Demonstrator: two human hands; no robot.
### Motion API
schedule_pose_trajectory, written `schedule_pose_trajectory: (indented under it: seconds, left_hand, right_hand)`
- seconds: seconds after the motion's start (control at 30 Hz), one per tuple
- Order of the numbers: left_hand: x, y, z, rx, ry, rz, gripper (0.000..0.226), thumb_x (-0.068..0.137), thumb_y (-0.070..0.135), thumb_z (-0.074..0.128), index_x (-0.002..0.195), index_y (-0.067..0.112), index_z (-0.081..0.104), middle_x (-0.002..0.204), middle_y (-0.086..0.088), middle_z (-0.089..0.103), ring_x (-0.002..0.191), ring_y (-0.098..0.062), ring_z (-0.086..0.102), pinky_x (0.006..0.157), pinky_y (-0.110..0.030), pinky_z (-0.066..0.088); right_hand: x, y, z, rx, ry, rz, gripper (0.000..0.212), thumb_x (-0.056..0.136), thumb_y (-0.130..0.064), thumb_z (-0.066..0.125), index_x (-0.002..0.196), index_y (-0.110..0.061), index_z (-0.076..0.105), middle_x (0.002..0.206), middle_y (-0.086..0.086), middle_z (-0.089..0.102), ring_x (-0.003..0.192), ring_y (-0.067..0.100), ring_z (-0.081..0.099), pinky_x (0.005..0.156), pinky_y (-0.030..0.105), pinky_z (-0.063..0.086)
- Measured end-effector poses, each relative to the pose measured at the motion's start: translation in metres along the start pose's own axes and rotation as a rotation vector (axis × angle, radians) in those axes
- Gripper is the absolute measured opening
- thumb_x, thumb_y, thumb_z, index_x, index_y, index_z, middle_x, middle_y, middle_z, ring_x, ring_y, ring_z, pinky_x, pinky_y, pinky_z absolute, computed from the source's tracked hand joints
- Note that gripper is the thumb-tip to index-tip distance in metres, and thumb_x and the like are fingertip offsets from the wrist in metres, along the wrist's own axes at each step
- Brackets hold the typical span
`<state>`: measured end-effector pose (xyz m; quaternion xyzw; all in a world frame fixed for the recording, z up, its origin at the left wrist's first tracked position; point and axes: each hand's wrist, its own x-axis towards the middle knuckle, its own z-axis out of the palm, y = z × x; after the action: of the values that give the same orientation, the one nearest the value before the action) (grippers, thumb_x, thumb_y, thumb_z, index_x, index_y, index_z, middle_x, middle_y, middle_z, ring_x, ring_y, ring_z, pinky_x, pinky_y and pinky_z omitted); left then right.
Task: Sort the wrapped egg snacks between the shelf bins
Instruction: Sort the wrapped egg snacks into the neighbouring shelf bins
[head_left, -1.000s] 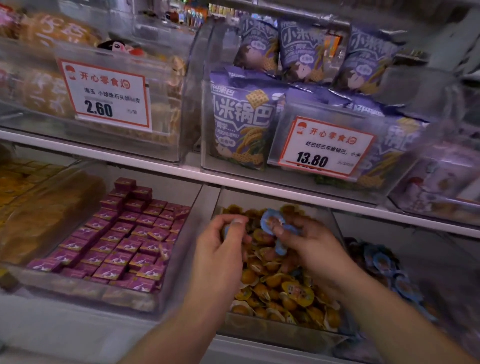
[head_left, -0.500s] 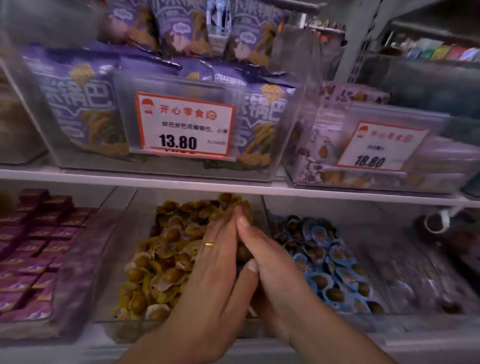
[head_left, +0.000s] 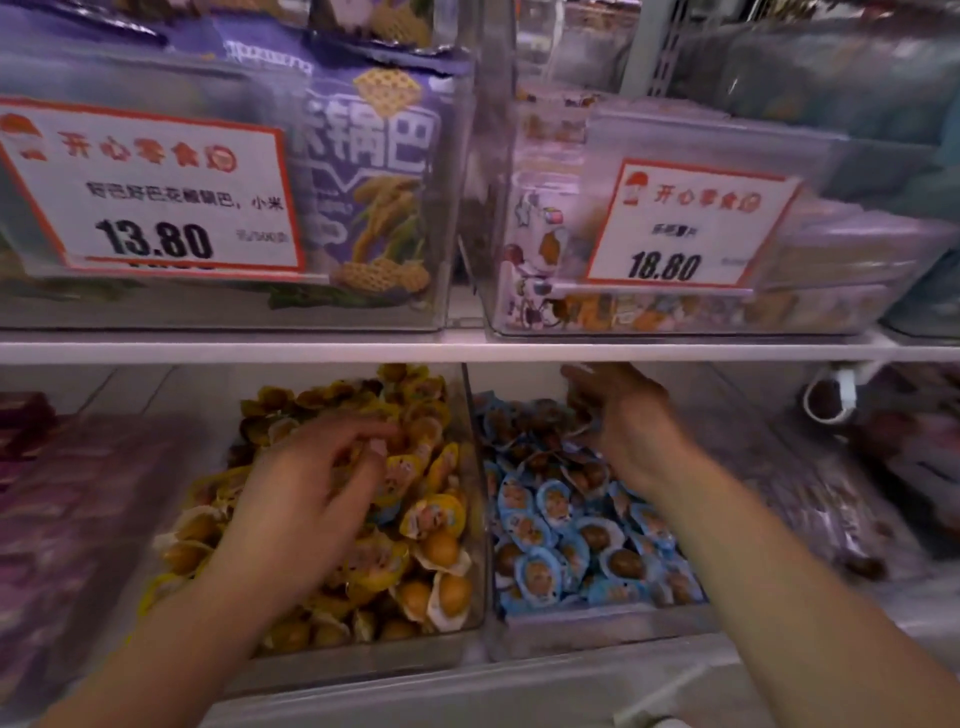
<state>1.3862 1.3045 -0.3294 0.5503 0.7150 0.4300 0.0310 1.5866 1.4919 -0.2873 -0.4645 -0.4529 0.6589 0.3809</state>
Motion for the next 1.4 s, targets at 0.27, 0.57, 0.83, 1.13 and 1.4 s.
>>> schedule_pose_trajectory:
  seconds: [0.27,0.57,0.83,1.13,1.4]
  left_hand:
    - [-0.012,-0.02,-0.069,0.328,0.114,0.112,0.028,0.09,0.03,0.048,0.099,0.022,0.074,0.097,0.007,0.071,0.093,-0.014,0.063,0.094,-0.048,0.049]
    - [-0.057,-0.027,-0.083,0.432,-0.161,0.281,0.026,0.091,0.027,0.049,0.105,0.025,0.071,0.109,0.009,0.067,0.103,-0.014,0.063,0.102,-0.042,0.046]
    - [-0.039,-0.022,-0.029,0.404,-0.361,0.166,0.055,0.094,0.058,0.031,0.14,0.029,0.042,0.161,0.008,0.022,0.151,-0.018,0.011,0.121,-0.044,0.02]
    - [-0.018,-0.038,-0.037,0.686,-0.27,0.076,0.046,0.088,0.047,0.033,0.086,0.023,0.072,0.099,0.004,0.066,0.103,-0.023,0.06,0.087,-0.042,0.041]
    - [-0.049,-0.031,-0.055,0.367,-0.222,-0.093,0.045,0.078,0.057,0.03,0.105,0.038,0.06,0.101,0.021,0.062,0.099,-0.001,0.056,0.097,-0.028,0.036]
  right_hand:
    - [0.009,0.005,0.009,-0.439,0.082,-0.309,0.026,0.098,-0.022,0.054,0.08,-0.016,0.072,0.082,-0.005,0.075,0.087,0.008,0.07,0.09,0.031,0.052]
    - [-0.074,0.047,0.103,-1.4,-0.605,-0.924,0.025,0.086,-0.027,0.046,0.1,-0.028,0.067,0.1,-0.009,0.066,0.095,0.012,0.06,0.08,0.028,0.051]
    - [-0.063,0.067,0.114,-1.759,-0.545,-0.862,0.051,0.083,-0.034,0.061,0.132,-0.026,0.052,0.128,-0.003,0.054,0.121,0.021,0.048,0.095,0.034,0.043]
    - [-0.054,0.062,0.121,-1.672,-0.449,-0.75,0.02,0.094,-0.028,0.054,0.11,-0.024,0.064,0.11,0.0,0.061,0.103,0.023,0.061,0.077,0.028,0.046]
    - [-0.054,0.044,0.118,-1.274,-0.389,-0.706,0.02,0.093,-0.022,0.052,0.092,-0.031,0.07,0.082,-0.008,0.067,0.072,0.006,0.062,0.06,0.018,0.047]
